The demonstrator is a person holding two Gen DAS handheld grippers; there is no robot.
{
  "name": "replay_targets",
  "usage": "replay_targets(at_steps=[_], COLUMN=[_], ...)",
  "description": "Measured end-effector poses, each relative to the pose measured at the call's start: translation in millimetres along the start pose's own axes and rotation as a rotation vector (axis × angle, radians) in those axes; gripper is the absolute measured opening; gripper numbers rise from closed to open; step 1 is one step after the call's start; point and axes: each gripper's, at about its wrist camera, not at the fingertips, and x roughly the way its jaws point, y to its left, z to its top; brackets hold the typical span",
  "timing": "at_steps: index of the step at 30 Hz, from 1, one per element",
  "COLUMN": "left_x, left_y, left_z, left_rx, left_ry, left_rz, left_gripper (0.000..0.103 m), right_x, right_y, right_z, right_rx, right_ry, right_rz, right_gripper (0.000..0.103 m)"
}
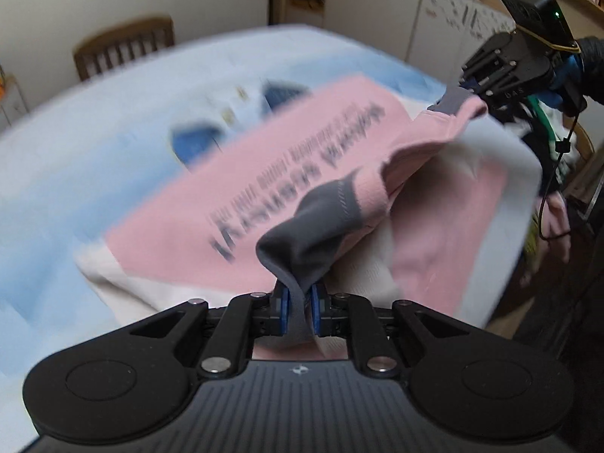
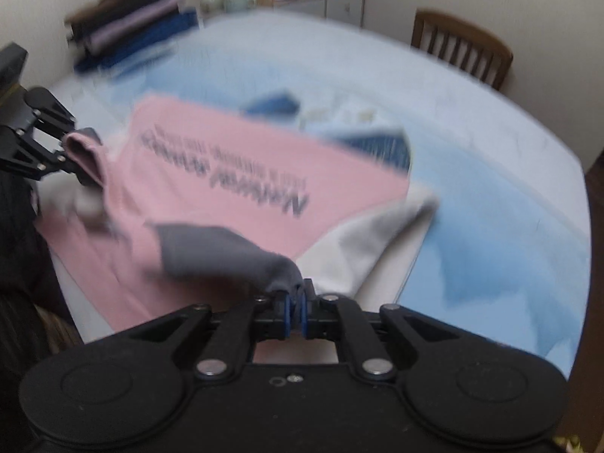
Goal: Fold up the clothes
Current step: 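Grasp the grey collar edge with both grippers and fold it over the hem, then release the collar edge with both grippers and withdraw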
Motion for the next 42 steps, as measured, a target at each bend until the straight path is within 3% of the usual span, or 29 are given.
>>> replay_targets(at_steps=[5, 8, 9, 10, 14, 19, 22, 25, 29, 37, 39, 42], left_x=[1.6, -11.2, -19.1, -28.4, -47.5, -20.2, 9.7, 27.4, 28.5, 9.7, 9.7, 6.8], left_y=[-3.6, -2.8, -2.8, -2.6, 13.6, 28.2, 22.9, 12.5, 1.9, -11.9, -15.5, -14.2], left_z=[-7.4, -9.8, -12.6, -14.9, 4.0, 46.2, 54.3, 43.4, 17.7, -16.9, -23.1, -20.6], left_rx=[0.053, 0.113, 0.137, 0.16, 0.15, 0.091, 0.097, 0.122, 0.133, 0.088, 0.072, 0.053], left_ry=[0.035, 0.102, 0.126, 0.136, 0.067, -0.053, -0.028, 0.017, 0.051, 0.047, 0.043, 0.056], left_rz=[-0.042, -0.111, -0.133, -0.146, -0.11, -0.07, -0.086, -0.103, -0.111, -0.066, -0.055, -0.055], left_gripper=[0.016, 0.046, 0.06, 0.064, 0.064, 0.061, 0.041, 0.032, 0.03, 0.03, 0.031, 0.031], right_x=[20.0, 4.0, -2.8, -11.3, -42.1, -34.8, -4.0, 22.0, 40.2, 31.7, 32.8, 31.8], right_y=[11.8, 17.0, 17.2, 18.5, 18.8, 22.0, 27.5, 30.1, 32.1, 27.1, 22.8, 27.3], right_z=[-9.7, -8.6, -10.4, -10.2, 2.0, 39.6, 54.6, 55.9, 34.1, -9.2, -10.5, -2.3], right_rx=[-0.034, -0.075, -0.091, -0.115, -0.152, -0.126, -0.153, -0.149, -0.163, -0.093, -0.041, -0.081], right_ry=[0.034, 0.075, 0.106, 0.123, 0.106, 0.008, 0.004, 0.014, 0.082, 0.112, 0.103, 0.133], right_rz=[-0.033, -0.017, 0.002, 0.01, 0.028, 0.04, 0.054, 0.062, 0.066, 0.066, 0.079, 0.068], right_gripper=[0.103, 0.103, 0.103, 0.103, 0.103, 0.103, 0.103, 0.103, 0.103, 0.103, 0.103, 0.103])
